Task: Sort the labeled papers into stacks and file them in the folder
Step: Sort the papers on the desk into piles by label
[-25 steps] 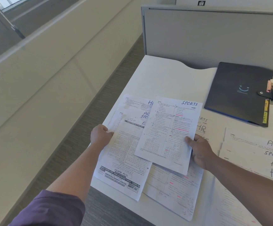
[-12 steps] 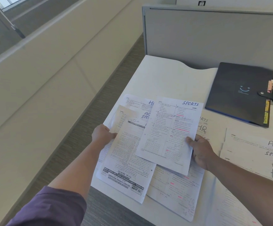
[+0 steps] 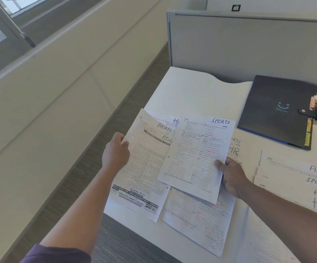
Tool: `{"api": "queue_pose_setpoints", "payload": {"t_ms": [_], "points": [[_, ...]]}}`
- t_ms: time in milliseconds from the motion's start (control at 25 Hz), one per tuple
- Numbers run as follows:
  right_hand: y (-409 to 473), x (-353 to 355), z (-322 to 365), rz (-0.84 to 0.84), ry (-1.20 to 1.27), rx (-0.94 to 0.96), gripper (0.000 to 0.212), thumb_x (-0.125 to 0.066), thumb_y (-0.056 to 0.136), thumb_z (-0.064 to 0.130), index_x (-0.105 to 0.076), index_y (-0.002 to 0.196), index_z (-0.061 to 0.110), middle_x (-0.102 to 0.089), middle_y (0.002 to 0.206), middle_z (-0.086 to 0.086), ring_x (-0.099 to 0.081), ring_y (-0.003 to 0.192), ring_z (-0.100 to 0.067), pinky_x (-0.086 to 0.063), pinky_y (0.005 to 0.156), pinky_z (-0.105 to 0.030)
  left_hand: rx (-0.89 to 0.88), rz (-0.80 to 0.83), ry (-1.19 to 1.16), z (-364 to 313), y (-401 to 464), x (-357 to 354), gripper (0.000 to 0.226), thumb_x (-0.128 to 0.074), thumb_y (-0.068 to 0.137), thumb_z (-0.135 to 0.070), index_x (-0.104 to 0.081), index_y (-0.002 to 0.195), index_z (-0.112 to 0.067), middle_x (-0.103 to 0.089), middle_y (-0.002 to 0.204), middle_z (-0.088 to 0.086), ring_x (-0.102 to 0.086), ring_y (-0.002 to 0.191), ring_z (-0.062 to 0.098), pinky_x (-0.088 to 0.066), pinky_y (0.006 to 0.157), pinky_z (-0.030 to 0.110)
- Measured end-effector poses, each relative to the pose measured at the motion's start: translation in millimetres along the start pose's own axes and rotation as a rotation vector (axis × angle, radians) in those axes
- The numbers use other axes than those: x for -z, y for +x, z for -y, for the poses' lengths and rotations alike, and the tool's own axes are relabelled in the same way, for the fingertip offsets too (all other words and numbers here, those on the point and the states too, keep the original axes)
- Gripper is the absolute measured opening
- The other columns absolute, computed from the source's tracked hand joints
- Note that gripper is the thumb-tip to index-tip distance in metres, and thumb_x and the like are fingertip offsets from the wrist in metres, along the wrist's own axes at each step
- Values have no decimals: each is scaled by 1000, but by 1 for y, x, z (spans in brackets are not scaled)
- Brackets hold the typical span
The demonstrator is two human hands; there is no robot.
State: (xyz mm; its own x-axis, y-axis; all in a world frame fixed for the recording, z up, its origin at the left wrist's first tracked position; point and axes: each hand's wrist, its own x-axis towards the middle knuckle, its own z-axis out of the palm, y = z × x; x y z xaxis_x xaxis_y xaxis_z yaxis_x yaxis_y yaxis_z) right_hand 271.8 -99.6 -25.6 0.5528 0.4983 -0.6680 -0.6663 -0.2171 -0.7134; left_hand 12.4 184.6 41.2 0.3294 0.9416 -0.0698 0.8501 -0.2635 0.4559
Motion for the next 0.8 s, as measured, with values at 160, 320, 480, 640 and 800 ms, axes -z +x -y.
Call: {"api": "queue_pose_setpoints", "payload": {"t_ms": [160, 320, 480, 640, 800], "points": [[-3, -2, 2, -7, -5, -2, 21, -55, 105, 7, -70, 116, 14, -75, 119, -6, -70, 108, -32, -59, 84, -46, -168, -161, 116, -13, -13, 25, 17, -48, 105, -21, -59, 110, -33, -59, 71, -9, -52, 60, 18, -38, 55, 31], [-6, -6, 4, -38, -12, 3, 19, -55, 105, 6, -70, 109, 16, -74, 118, -6, -70, 102, -29, -57, 80, -43, -271, -298, 145, -38, -27, 59, 27, -50, 99, -9, -67, 111, -26, -60, 70, -1, -49, 62, 29, -34, 58, 31], [-22, -15, 11, -56, -54, 57, 19, -55, 106, 9, -71, 106, 19, -75, 114, -3, -70, 104, -30, -58, 80, -42, -352, -346, 124, -73, -42, 101, 28, -50, 102, -13, -68, 118, -28, -72, 83, 12, -63, 72, 39, -38, 62, 34], [-42, -7, 22, -92, -116, 196, 19, -56, 106, 10, -71, 114, 16, -74, 116, -6, -70, 109, -33, -57, 97, -53, -363, -307, -35, -108, -55, 137, 16, -53, 99, -26, -64, 103, -36, -64, 67, -10, -52, 63, 24, -34, 58, 31], [-69, 19, 35, -92, -133, 229, 18, -56, 106, 12, -72, 109, 16, -76, 117, -9, -71, 106, -35, -54, 100, -60, -234, -19, -591, -118, -68, 133, 18, -63, 98, -20, -74, 94, -33, -77, 77, -22, -73, 67, 1, -53, 57, 22]]}}
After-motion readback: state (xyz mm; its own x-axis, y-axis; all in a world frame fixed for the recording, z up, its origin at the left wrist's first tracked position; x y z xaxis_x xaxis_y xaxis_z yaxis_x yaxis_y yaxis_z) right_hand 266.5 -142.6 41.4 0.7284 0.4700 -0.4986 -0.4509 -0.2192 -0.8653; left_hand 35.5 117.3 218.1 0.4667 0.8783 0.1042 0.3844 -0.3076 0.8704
